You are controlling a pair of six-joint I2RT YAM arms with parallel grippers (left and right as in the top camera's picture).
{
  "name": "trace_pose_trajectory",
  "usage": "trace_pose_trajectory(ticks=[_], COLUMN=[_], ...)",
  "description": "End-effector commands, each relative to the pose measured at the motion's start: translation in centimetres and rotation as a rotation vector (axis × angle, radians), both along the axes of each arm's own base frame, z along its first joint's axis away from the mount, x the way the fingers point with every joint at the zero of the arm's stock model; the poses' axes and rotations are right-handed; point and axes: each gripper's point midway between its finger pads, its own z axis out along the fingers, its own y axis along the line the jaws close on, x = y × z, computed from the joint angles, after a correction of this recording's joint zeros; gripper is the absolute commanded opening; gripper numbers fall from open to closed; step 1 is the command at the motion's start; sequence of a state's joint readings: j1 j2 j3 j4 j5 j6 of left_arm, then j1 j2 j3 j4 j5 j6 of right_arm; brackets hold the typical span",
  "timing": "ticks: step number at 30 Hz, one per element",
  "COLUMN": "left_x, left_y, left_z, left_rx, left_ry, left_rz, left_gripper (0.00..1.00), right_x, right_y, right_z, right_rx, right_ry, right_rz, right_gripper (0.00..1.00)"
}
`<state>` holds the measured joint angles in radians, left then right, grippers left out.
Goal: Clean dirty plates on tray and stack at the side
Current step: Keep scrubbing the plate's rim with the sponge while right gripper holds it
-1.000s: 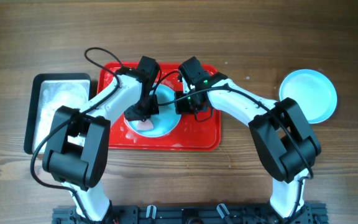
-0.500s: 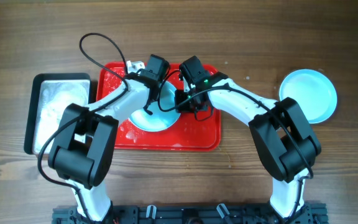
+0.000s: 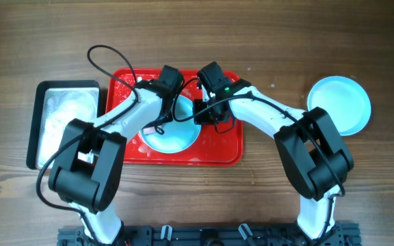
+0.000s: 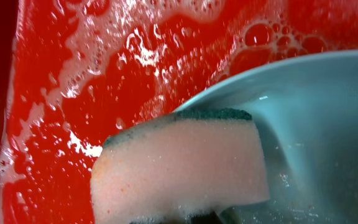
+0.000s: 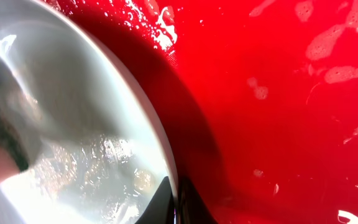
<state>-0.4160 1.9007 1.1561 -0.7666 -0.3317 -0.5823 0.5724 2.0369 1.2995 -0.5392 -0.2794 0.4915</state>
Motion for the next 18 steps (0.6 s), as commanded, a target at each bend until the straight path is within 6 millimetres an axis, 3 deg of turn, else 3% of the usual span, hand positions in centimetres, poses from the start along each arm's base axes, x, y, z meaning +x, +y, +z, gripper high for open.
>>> trace_pose_trajectory(ticks=[1,7,11,14,18], left_x=[-7.2,-10.0,-12.4,-13.4,-13.4], left_y=[-2.9,-6.5,-10.1,-11.9,-12.1], left_z=[-4.5,-4.8,-4.4,-3.8,-3.7], left_rx=[-0.159,-0.261,-0.409,-0.523,-0.535], left_ry=[0.271,0.355,0.451,0.499,0.5], left_rz=[-0.025,-0.11,-0.248,-0.245,-0.244], left_gripper=[0.04,0.04,0.04,0.04,0.04], right_x=[-0.5,-0.5,-0.5,-0.5,-0.5], right_y=[-2.2,-2.1,-2.1,-2.1,-2.1], right_z=[-2.6,-2.6,-2.6,-2.6,-2.6], right_rx=[-0.104,-0.102,-0.101,-0.101,-0.102], right_ry=[0.025,0.027,0.026,0.026,0.027], right_rz=[-0.017,-0.017,-0.016,-0.017,-0.017], right_gripper=[0.04,0.04,0.04,0.04,0.04])
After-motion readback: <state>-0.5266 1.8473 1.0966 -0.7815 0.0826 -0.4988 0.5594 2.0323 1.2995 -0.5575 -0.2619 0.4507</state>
